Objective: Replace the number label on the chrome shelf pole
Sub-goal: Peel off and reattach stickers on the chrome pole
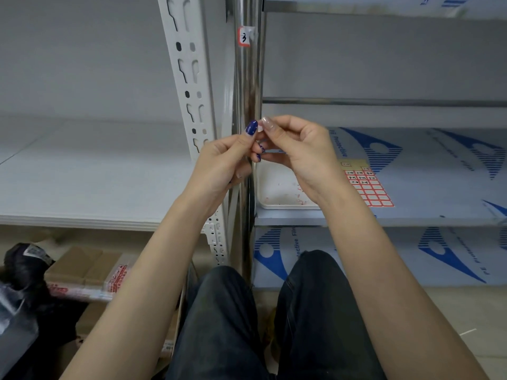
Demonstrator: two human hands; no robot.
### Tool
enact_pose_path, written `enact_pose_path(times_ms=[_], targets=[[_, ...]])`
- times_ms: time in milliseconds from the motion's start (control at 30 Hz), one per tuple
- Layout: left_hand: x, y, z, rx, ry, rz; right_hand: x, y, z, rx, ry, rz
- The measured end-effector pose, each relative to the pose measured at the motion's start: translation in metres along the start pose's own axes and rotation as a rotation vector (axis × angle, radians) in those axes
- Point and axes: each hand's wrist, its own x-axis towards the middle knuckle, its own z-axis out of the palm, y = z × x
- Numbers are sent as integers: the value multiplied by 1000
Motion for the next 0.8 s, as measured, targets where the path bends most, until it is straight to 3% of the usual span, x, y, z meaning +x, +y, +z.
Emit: enact_pose_path(times_ms=[367,633,800], targets=[[7,-14,-13,167,62,-232,18,25,-42,5,266,209],[11,-28,-18,148,88,-305,20,63,-59,-5,328,317],[11,-32,-22,155,89,-301,20,84,-63,-132,336,371]])
